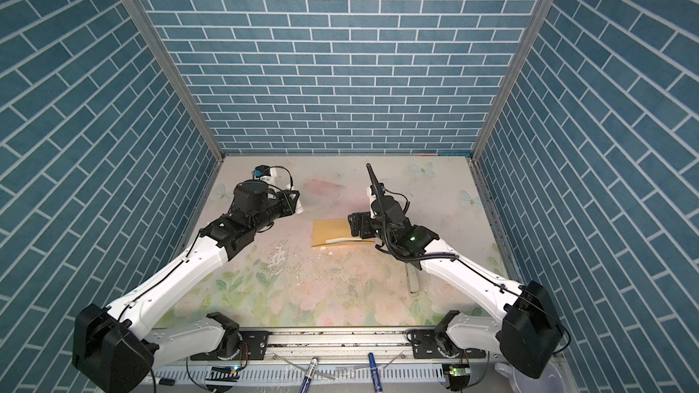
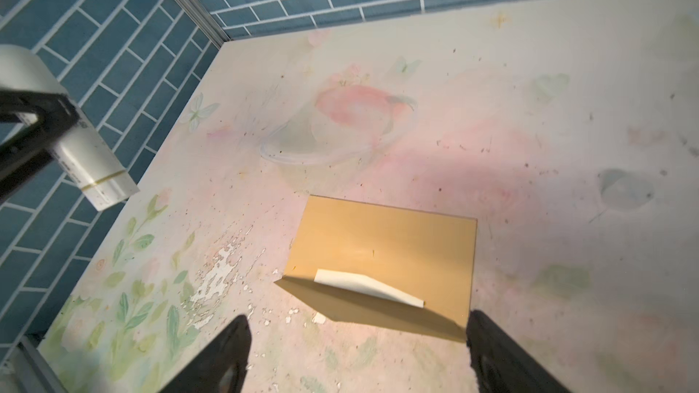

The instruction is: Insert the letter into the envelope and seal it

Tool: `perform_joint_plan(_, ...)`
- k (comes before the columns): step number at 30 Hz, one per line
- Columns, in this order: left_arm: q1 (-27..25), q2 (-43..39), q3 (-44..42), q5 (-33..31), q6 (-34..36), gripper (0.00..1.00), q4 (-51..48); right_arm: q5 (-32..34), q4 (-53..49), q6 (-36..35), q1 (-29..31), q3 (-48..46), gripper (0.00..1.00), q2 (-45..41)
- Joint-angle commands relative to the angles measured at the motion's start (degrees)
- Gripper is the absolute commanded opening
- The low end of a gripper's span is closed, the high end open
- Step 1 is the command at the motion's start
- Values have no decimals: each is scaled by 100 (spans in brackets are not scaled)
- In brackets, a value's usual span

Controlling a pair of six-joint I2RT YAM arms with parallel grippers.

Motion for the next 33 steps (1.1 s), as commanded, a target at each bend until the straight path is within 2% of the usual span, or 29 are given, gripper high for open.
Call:
perform_joint_plan(1,13,-153,-271,52,596,0,481,232,-601,1293,133,317,89,278)
perform_joint_plan(7,13,-453,-916,103,1196,0,1337,274,-629,2832,179,387,88,689)
perform_joint_plan(11,13,-642,-1196,188,1587,0,1634,190,-1242,4114,197,768,86,1068)
perform_joint_plan(14,13,-734,-1234,235,1721,0,1627,-67,-1686,4605,231,1118,87,1402)
perform_joint_plan(23,13,-886,-1235,298,1723,0,1607,-518,-2253,5536,391,1743,82,2159)
perform_joint_plan(28,12,-958,-1441,272,1711,0,1627,-737,-2490,5678,456,1994,78,2522)
perform_joint_plan(33,9,-967,-1476,267,1715,0,1640,-927,-2281,5728,473,2093,71,2845)
